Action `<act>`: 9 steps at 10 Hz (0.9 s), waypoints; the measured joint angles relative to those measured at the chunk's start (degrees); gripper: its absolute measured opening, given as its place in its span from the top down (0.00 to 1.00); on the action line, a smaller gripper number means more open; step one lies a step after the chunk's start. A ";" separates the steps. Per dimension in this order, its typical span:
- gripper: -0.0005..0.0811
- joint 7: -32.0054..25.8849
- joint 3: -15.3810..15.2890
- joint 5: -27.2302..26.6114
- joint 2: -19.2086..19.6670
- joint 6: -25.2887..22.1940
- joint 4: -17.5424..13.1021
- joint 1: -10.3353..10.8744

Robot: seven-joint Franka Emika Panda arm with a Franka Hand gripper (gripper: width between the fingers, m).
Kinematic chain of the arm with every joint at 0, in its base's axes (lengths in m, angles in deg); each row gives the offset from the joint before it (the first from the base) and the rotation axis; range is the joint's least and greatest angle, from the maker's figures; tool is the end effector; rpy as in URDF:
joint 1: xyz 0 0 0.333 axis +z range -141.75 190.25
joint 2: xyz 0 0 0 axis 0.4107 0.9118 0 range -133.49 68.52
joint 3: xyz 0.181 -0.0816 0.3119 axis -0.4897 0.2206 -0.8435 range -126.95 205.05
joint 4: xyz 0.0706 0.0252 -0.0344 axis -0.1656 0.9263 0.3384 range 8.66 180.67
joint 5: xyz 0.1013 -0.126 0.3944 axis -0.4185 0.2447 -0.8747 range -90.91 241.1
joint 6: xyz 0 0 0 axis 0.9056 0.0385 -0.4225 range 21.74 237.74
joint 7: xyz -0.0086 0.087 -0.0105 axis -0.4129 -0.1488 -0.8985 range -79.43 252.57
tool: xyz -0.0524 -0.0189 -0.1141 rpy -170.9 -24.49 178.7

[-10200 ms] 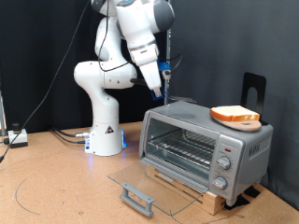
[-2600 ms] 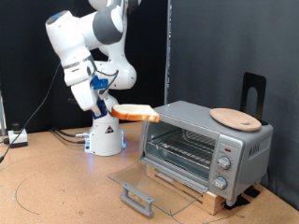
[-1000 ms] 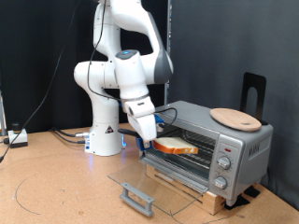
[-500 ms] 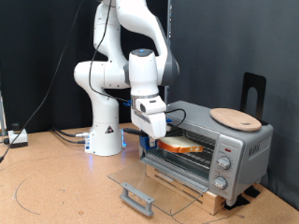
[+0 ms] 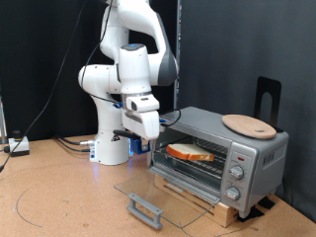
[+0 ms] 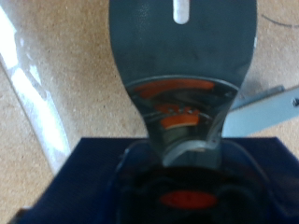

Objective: Make a piece of toast with the oven

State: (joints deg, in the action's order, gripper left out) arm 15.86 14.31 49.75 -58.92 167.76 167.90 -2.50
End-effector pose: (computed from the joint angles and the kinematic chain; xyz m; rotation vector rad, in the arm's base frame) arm 0.3598 -0.0283 0.3260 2.8585 1.2451 0.2505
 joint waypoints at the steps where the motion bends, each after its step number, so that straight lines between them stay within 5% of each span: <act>1: 0.51 -0.40 0.43 0.20 -0.39 -0.86 -0.16 -0.67; 4: 0.51 -0.67 0.43 0.67 -0.70 -1.80 -0.18 -1.29; 9: 0.51 5.12 -4.17 0.46 -1.04 -3.31 -0.39 -0.71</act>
State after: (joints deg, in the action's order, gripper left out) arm 20.98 10.14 50.21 -59.96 164.45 167.51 -3.20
